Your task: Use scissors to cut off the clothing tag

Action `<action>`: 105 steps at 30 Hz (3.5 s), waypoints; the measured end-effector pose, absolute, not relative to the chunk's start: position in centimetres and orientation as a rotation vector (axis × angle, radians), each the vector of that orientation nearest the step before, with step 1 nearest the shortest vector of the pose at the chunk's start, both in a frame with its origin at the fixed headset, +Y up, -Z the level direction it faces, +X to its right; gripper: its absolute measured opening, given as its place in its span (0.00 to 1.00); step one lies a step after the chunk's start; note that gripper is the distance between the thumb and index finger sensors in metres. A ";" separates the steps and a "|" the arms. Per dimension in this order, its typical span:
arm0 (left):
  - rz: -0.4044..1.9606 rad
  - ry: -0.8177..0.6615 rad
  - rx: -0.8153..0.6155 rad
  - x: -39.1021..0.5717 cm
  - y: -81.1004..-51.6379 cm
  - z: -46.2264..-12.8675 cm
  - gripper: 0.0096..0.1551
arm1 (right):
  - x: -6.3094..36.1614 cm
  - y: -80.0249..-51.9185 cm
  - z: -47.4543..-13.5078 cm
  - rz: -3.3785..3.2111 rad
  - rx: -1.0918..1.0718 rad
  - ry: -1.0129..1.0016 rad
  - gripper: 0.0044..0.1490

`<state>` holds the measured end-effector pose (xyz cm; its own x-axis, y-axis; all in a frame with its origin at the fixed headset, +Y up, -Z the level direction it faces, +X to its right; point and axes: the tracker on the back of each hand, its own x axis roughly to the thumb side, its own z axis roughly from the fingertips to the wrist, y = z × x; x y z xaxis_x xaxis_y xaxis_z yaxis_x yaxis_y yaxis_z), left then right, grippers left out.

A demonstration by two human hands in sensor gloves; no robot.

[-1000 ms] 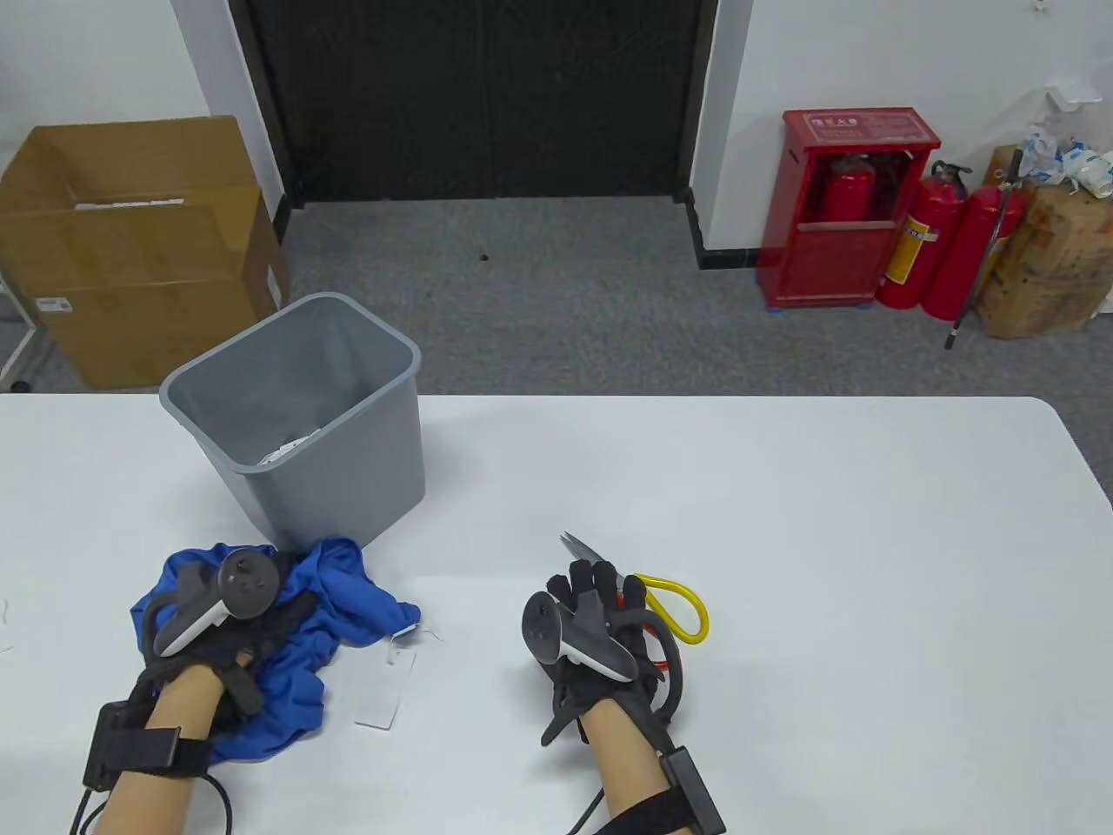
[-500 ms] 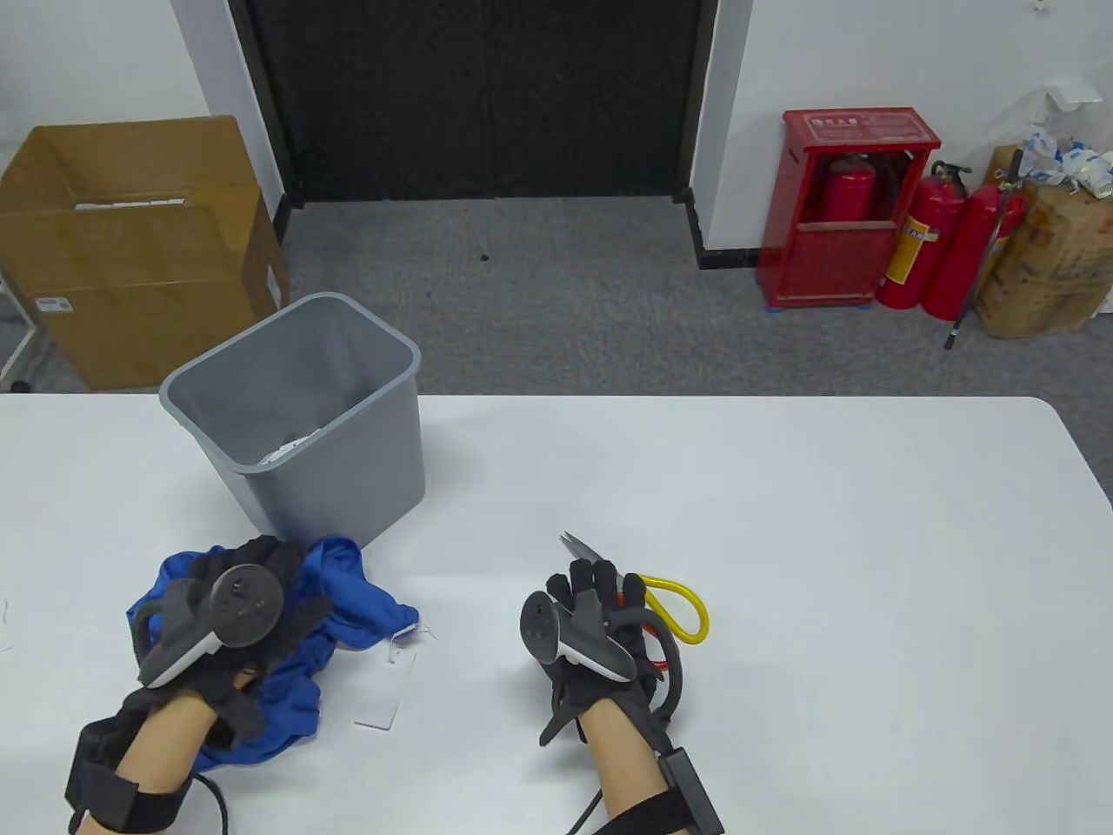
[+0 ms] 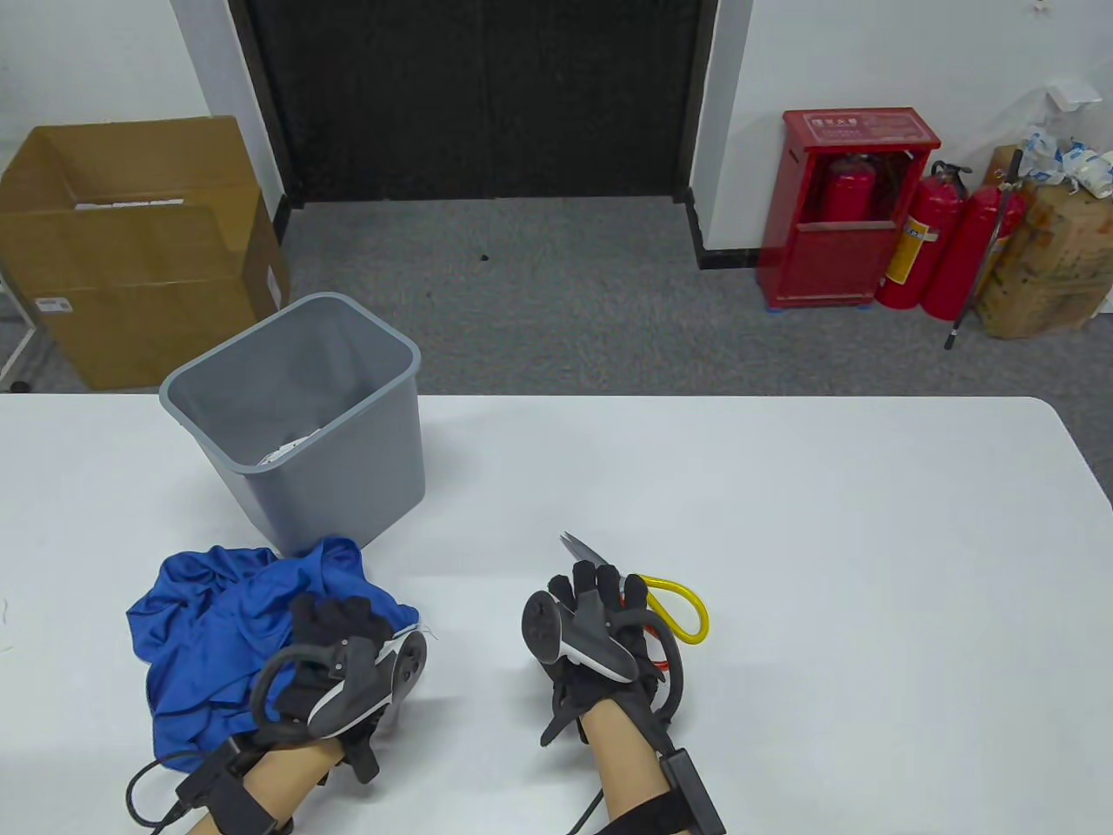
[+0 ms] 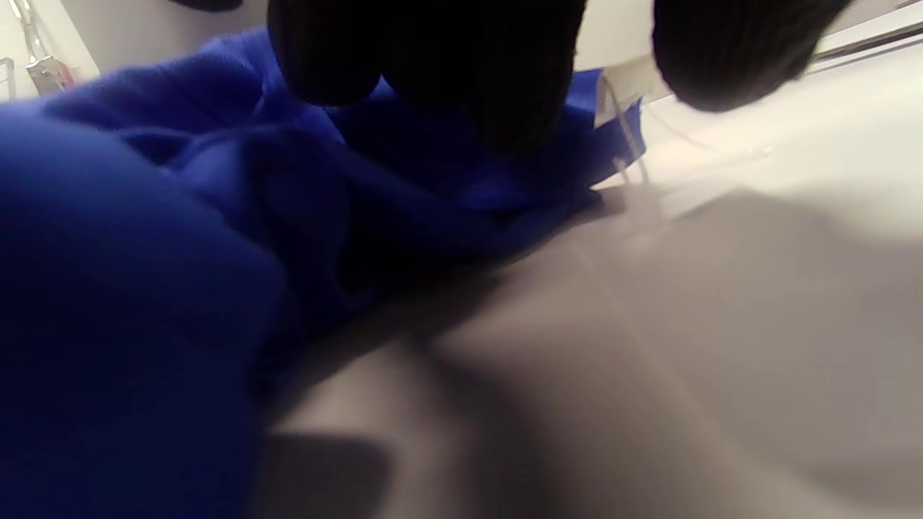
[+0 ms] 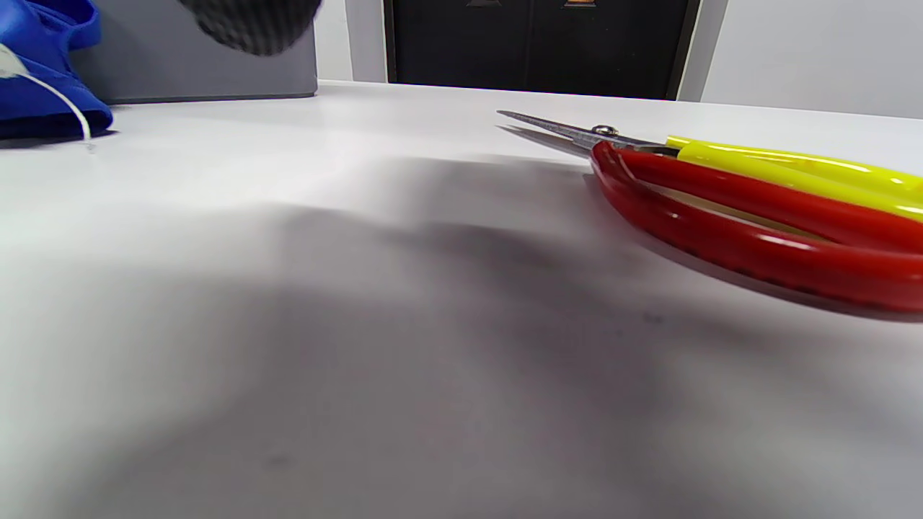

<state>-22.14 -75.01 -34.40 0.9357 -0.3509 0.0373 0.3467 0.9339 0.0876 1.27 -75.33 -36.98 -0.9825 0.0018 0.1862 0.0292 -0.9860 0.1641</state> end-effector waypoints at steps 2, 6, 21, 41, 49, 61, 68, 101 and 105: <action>-0.358 -0.042 0.087 -22.3 -75.3 -34.8 0.30 | 1.3 -75.3 -37.0 -3.104 -0.294 -0.260 0.51; -0.309 -0.051 0.085 -23.0 -75.4 -35.2 0.22 | 1.3 -75.3 -37.0 -3.103 -0.297 -0.263 0.51; 0.016 -0.255 -0.231 -25.0 -70.1 -34.7 0.19 | 1.2 -75.2 -36.9 -3.079 -0.290 -0.284 0.51; -0.208 -0.304 -0.266 -23.6 -75.3 -36.7 0.29 | 1.2 -75.5 -37.0 -3.067 -0.283 -0.330 0.50; -0.215 -0.289 -0.369 -23.6 -75.9 -37.2 0.40 | 1.2 -75.4 -36.9 -3.063 -0.284 -0.331 0.50; -0.165 -0.276 -0.407 -23.7 -76.3 -37.7 0.37 | 1.1 -75.5 -36.9 -3.051 -0.290 -0.336 0.50; -0.153 -0.247 -0.494 -23.4 -76.4 -38.1 0.38 | 1.0 -75.6 -36.8 -3.037 -0.293 -0.349 0.50; 0.250 -0.286 -0.053 -28.0 -58.4 -37.5 0.30 | 0.9 -76.0 -36.9 -3.038 -0.299 -0.370 0.50; 0.278 -0.244 0.087 -29.0 -53.3 -38.4 0.31 | 0.9 -76.2 -36.9 -3.029 -0.300 -0.382 0.50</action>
